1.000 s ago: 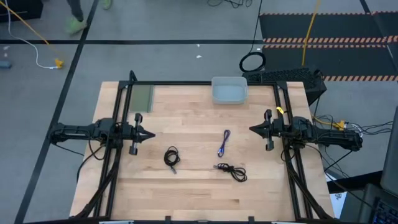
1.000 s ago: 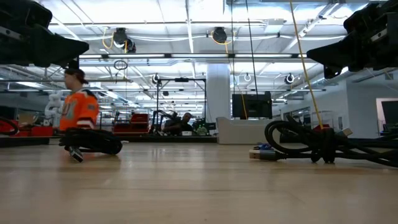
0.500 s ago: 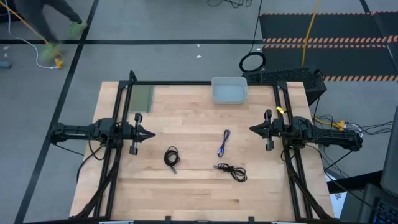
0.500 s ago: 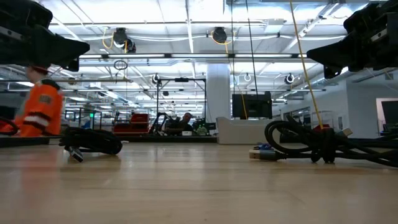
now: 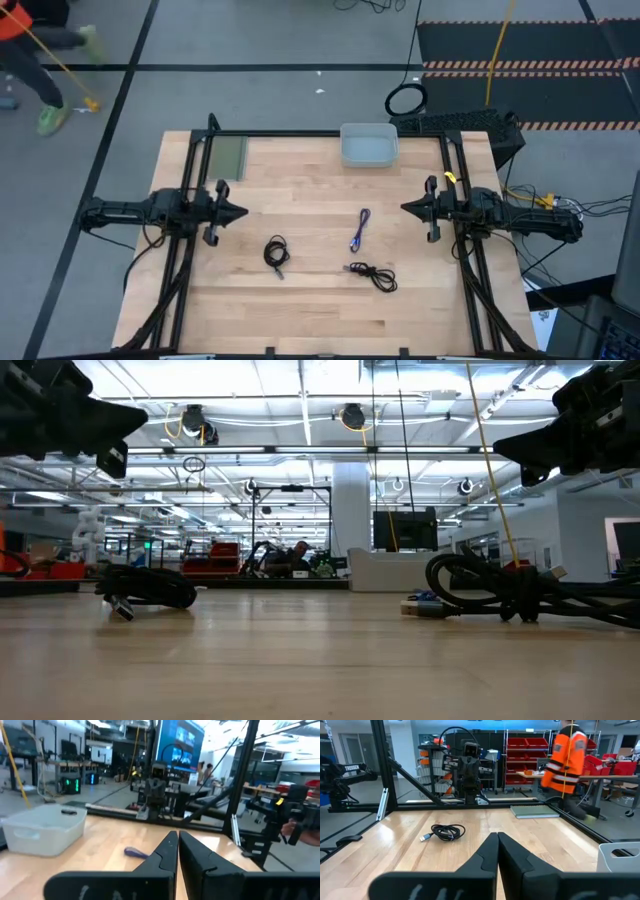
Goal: Pick and place USB-C Cables
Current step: Put the left black charger cable into the white bin
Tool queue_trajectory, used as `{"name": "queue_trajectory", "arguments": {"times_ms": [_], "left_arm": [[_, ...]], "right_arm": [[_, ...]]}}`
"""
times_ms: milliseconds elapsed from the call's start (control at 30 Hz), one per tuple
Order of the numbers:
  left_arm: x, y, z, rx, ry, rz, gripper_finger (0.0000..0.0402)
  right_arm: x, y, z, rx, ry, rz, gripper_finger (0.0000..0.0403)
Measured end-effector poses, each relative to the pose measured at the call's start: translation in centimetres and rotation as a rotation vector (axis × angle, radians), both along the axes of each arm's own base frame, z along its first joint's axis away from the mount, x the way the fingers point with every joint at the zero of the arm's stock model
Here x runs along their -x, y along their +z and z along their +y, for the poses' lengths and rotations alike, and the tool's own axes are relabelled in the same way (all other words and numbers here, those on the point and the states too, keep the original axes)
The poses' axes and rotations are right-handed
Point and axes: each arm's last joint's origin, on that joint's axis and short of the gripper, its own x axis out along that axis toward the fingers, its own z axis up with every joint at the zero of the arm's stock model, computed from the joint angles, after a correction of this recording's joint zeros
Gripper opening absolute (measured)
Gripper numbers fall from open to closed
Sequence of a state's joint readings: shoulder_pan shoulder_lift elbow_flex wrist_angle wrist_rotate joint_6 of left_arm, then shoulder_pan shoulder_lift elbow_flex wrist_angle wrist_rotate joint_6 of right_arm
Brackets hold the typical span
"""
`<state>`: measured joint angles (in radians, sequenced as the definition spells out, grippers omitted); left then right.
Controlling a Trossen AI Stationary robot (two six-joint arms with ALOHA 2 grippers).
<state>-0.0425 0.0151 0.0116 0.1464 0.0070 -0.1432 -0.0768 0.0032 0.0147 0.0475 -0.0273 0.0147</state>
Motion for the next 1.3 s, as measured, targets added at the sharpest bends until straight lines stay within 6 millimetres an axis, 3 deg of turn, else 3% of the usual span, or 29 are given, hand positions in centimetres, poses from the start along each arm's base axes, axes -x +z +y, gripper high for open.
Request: {"name": "queue_trajectory", "arguments": {"times_ms": [133,267,567,867,1067,1300], "left_arm": [[0.4,2.0,-0.1,-0.010,-0.035,-0.044,0.0019],[0.8,5.4,-0.1,-0.012,-0.045,-0.045,0.0019],[1.6,15.8,-0.1,-0.097,-0.056,0.014,0.0019],[2.9,25.0,-0.1,-0.191,-0.056,0.083,0.0019],[3.4,29.2,-0.1,-0.201,-0.063,0.160,0.0019],[2.7,31.6,-0.1,-0.217,-0.077,0.179,0.0019]], "right_arm": [[0.0,0.0,0.0,0.000,0.000,0.000,0.0000],[0.0,0.0,0.0,0.000,0.000,-0.001,0.0000],[0.0,0.3,0.0,-0.006,0.000,-0.036,0.0000],[0.0,0.6,0.0,-0.174,0.011,-0.075,0.0000],[0.0,0.6,0.0,-0.211,0.015,-0.078,0.0000],[0.0,0.6,0.0,-0.211,0.015,-0.078,0.0000]]}}
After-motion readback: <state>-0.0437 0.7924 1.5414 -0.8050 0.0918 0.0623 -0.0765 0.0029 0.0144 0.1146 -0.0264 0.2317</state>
